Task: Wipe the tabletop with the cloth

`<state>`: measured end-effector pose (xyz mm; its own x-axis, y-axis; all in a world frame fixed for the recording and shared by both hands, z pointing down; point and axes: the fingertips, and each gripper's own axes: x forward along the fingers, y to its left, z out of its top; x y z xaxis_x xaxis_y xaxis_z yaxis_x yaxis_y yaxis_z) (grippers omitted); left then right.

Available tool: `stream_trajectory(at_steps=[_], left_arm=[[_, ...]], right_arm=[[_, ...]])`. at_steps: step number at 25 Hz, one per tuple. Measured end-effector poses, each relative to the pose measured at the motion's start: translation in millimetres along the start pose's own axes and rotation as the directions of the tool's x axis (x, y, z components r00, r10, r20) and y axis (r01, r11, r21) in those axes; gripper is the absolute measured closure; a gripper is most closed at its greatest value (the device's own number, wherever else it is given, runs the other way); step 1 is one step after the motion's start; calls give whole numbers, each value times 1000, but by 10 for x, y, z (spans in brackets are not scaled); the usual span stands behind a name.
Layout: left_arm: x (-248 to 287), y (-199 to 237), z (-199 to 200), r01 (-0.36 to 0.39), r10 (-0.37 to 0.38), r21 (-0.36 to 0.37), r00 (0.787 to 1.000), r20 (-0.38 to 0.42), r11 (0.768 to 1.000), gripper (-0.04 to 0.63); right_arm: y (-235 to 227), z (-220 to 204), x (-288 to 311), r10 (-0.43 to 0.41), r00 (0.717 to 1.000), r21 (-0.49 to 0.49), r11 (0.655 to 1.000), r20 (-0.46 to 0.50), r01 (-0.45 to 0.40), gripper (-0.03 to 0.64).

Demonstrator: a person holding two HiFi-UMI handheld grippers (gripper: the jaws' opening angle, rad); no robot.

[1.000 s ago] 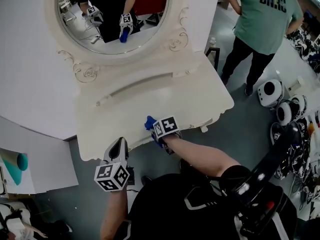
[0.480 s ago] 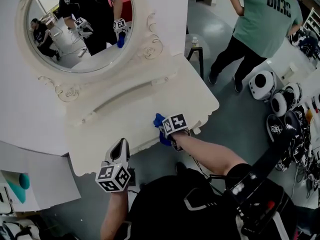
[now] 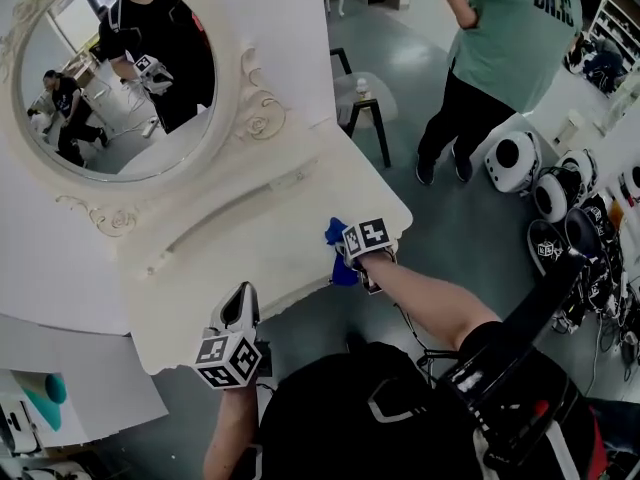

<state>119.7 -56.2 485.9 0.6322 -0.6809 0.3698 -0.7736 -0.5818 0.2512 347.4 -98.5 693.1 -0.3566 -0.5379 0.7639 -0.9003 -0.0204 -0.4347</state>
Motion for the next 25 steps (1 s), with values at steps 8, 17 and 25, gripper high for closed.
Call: stream_trajectory(at_steps=[8,17,25], left_arm=[[250,-276,9,16,-15,20,1000,-25,1000,588],[298,-272,45,6,-6,25,1000,-18,1000,588],[53,47,134,-18,18,12,999,26,1000,588]], right_arm=[[-800,315,-249,-94,995,30,995,39,93,485],[-1478,538,-481,-219,973,32,976,75,218,485],[-984,938,-882,-140,949,-24,988,283,153,485]])
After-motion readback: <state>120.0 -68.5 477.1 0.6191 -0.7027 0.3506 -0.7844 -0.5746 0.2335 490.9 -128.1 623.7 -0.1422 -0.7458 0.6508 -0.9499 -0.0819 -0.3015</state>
